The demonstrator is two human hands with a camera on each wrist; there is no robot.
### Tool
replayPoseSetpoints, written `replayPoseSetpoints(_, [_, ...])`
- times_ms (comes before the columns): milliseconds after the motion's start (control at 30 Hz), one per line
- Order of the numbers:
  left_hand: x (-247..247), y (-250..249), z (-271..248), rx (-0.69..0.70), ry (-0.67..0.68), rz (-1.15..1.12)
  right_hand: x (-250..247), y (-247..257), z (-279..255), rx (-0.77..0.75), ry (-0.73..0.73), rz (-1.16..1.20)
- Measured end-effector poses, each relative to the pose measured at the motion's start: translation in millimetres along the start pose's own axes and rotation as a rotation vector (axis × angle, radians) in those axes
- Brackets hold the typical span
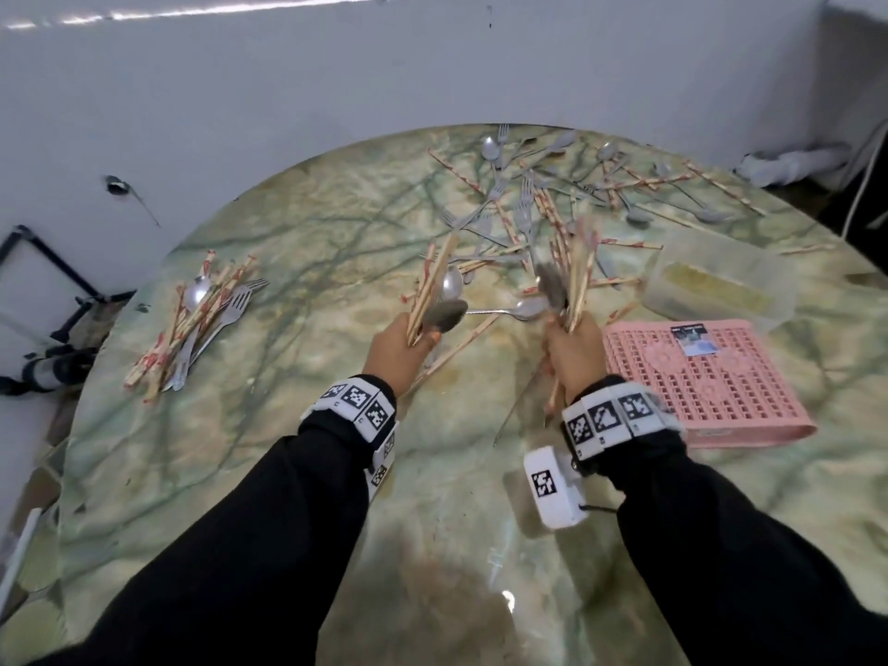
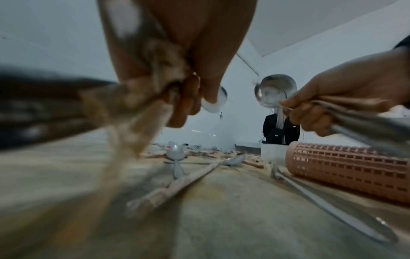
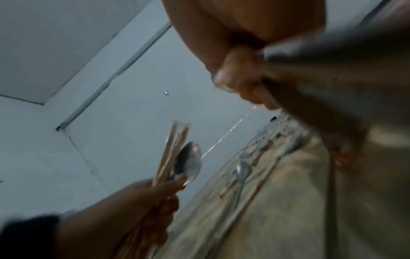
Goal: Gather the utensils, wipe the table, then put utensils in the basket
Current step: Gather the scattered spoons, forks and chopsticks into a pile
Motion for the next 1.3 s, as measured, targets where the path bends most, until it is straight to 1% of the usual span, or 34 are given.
replayPoseSetpoints(100, [21.8,5.9,11.1,-0.058,0.098,0.215,3.1,-46.8,-5.6,0.186,-0.041,-0.174])
replayPoseSetpoints(133, [28.4,8.0,13.3,-0.066,0.132,0.302,4.5,-56.1,-6.6,0.228,-0.035,-0.23])
replayPoseSetpoints(200, [36.9,14.6,13.7,-0.107,0.181,0.402,9.6,-65.2,-8.5,0.288,0.024,-0.351])
replayPoseSetpoints(267, [40.4,20.8,12.8,-0.137,0.203,0.45,14.7,-67.7,-7.0,0.303,0.072,-0.447])
replayPoseSetpoints(367, [40.9,19.7,13.0,-0.128,0.215,0.498,18.5,-62.6,-1.2,0.29,0.08,-0.574])
replayPoseSetpoints(400, [40.2,18.0,12.8,-0.126,0.219,0.512,18.5,-61.6,0.4,0.291,0.08,-0.59])
replayPoseSetpoints(467, [37.6,15.3,10.6,-0.137,0.219,0.512,16.6,-63.1,2.0,0.301,0.093,-0.547])
replayPoseSetpoints(533, [34.2,14.6,4.3,-0.176,0.221,0.475,15.6,-64.2,1.5,0.293,0.109,-0.462])
replayPoseSetpoints(633, [29.0,19.9,-3.1,-0.236,0.221,0.386,16.3,-66.3,-0.6,0.283,0.142,-0.275])
replayPoseSetpoints(767, [23.8,17.0,-11.0,-0.21,0.277,0.257,14.8,-44.6,-20.6,0.297,0.189,0.013])
replayPoseSetpoints(867, [15.5,9.6,-20.7,-0.205,0.263,0.086,17.1,-26.1,-33.6,0.263,0.264,0.045])
replayPoseSetpoints(933, [9.1,4.1,-29.8,-0.221,0.242,-0.054,18.5,-20.3,-38.4,0.25,0.261,0.061])
replayPoseSetpoints(1033, [-2.1,-5.6,-48.2,-0.247,0.199,-0.313,24.8,-16.0,-50.7,0.296,0.262,0.154])
replayPoseSetpoints(1167, [-22.1,0.4,-71.5,-0.274,0.148,-0.432,42.0,-13.0,-74.2,0.383,0.361,0.166])
replayPoseSetpoints(1300, [-47.8,20.8,-84.7,-0.295,0.068,-0.44,68.6,-12.8,-97.8,0.453,0.474,0.165])
Point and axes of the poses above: each hand's wrist, its own z-axis towards the middle knuckle, its own x-axis out of the palm, y = z × x, the point moved 8 cm from there along z, towards the middle knuckle, and after that the axes turned 1 degree about -y, right-handed, at the moved point
